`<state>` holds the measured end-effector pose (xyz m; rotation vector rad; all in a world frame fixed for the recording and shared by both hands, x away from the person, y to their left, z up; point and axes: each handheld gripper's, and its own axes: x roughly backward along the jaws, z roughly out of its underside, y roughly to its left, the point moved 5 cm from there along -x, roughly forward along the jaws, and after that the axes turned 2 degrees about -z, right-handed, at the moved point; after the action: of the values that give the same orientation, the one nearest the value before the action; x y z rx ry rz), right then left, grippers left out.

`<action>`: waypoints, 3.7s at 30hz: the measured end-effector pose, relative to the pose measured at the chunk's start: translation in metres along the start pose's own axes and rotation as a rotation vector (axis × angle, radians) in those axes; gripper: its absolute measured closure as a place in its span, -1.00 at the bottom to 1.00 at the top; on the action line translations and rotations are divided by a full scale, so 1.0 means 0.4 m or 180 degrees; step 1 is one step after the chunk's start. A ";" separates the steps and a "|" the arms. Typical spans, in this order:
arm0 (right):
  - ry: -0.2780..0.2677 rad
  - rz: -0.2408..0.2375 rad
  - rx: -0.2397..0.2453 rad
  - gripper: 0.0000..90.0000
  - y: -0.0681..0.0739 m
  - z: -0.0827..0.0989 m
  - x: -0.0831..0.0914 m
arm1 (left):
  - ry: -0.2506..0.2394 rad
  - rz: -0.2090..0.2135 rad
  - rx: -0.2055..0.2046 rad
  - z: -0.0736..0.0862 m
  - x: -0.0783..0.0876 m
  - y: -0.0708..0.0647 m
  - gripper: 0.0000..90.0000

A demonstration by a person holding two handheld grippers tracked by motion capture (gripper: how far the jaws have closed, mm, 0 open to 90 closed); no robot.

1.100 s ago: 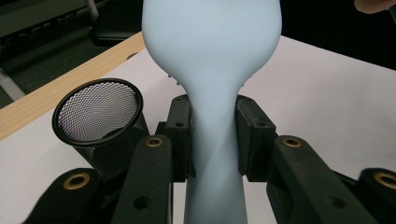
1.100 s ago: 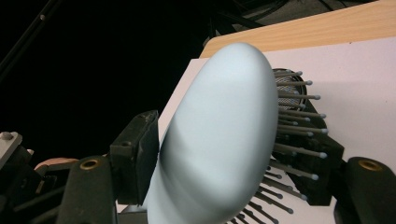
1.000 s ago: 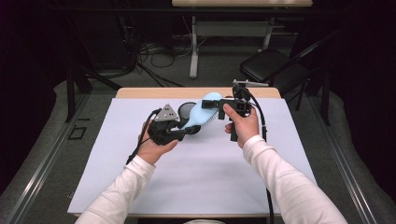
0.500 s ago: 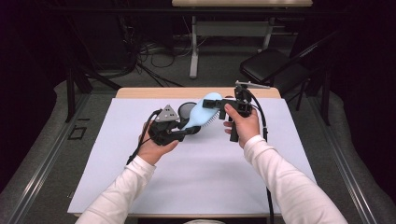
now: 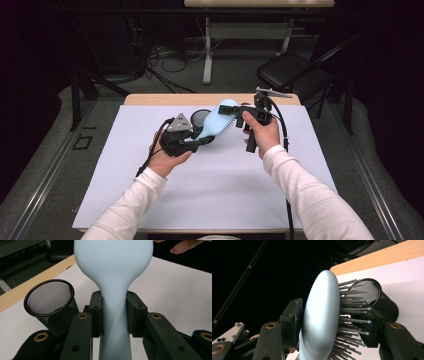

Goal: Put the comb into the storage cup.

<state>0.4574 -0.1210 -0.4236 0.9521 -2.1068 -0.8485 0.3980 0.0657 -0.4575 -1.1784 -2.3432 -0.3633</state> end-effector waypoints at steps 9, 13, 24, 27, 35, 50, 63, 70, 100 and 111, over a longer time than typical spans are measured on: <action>-0.0015 -0.0096 -0.0090 0.01 -0.002 -0.001 0.005 | 0.0008 0.0004 -0.0015 0.002 -0.003 -0.001 0.55; -0.0008 -0.0102 -0.0119 0.02 0.000 -0.001 0.007 | 0.0014 0.0005 -0.0011 0.003 -0.004 -0.002 0.55; 0.0013 -0.0147 -0.0268 0.07 -0.001 -0.001 0.008 | 0.0003 0.0015 -0.0011 0.004 -0.005 -0.002 0.55; 0.0023 -0.0161 -0.0290 0.08 0.001 -0.001 0.008 | 0.0002 0.0016 -0.0008 0.005 -0.004 -0.002 0.55; 0.0071 -0.0220 -0.0393 0.12 0.002 -0.001 0.009 | -0.0003 -0.0006 0.0001 0.005 -0.002 0.000 0.54; 0.0081 -0.0246 -0.0395 0.16 0.011 -0.003 0.004 | 0.0008 -0.0019 0.0063 0.007 -0.004 0.007 0.53; 0.0089 -0.0264 -0.0378 0.16 0.019 -0.005 -0.001 | -0.0052 -0.0058 0.0201 0.012 0.002 0.020 0.34; 0.0082 -0.0259 -0.0355 0.16 0.022 -0.008 -0.004 | -0.0081 -0.0097 0.0318 0.015 0.009 0.032 0.13; -0.0015 -0.0047 -0.0066 0.16 0.058 -0.055 -0.009 | -0.0217 -0.0242 0.0546 0.003 0.095 0.080 -0.29; -0.0031 0.0010 0.0020 0.16 0.073 -0.073 -0.009 | -0.0150 -0.0356 0.0547 0.005 0.098 0.091 -0.67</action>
<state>0.4710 -0.1109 -0.3857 0.9496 -2.1197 -0.8470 0.4069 0.1147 -0.4375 -0.9882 -2.4328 -0.1690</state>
